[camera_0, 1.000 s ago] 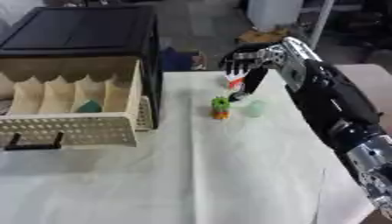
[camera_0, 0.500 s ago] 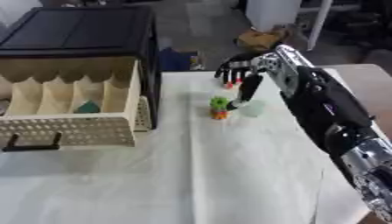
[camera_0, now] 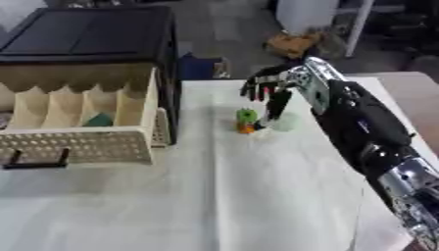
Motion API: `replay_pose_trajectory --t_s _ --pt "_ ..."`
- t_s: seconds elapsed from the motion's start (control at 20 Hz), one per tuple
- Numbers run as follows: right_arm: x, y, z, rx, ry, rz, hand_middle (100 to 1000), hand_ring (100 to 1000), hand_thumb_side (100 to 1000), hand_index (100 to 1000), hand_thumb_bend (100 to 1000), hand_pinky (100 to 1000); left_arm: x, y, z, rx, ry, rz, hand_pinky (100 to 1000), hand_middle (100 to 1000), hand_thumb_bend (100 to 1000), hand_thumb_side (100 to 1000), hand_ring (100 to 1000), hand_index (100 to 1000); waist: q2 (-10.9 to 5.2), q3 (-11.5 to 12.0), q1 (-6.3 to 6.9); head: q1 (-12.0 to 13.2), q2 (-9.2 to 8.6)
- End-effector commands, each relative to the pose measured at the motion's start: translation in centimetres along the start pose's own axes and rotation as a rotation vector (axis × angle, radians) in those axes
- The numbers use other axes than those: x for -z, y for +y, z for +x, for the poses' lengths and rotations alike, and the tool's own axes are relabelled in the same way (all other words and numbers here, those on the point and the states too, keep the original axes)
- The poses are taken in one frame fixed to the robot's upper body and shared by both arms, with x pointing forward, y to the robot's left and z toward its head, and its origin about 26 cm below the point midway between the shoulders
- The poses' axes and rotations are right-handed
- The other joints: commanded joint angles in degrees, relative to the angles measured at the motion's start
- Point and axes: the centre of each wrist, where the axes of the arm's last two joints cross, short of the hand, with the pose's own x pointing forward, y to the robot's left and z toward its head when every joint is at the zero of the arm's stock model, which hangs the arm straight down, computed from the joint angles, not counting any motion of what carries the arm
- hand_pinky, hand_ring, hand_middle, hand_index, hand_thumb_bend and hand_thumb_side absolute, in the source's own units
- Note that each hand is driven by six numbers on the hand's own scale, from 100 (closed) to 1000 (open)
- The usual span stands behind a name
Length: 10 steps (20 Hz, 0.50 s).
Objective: Pick up objects from table and place into drawer.
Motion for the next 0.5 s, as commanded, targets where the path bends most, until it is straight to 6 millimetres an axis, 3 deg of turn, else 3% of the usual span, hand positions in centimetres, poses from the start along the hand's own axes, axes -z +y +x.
replay_pose_trajectory --t_s 0.05,0.5 --pt "-0.40 -0.85 -0.09 -0.021 0.009 -0.016 719 730 266 888 530 665 0.39 0.14 0.46 0.004 -0.020 -0.011 547 631 100 1000 539 822 -0.86 0.1 0.07 0.0 -0.80" --pt "0.23 -0.02 0.09 -0.018 0.026 -0.014 715 737 284 870 488 663 0.33 0.06 0.41 -0.002 -0.016 -0.013 549 629 100 1000 538 817 -0.56 0.4 0.10 -0.2 -1.18"
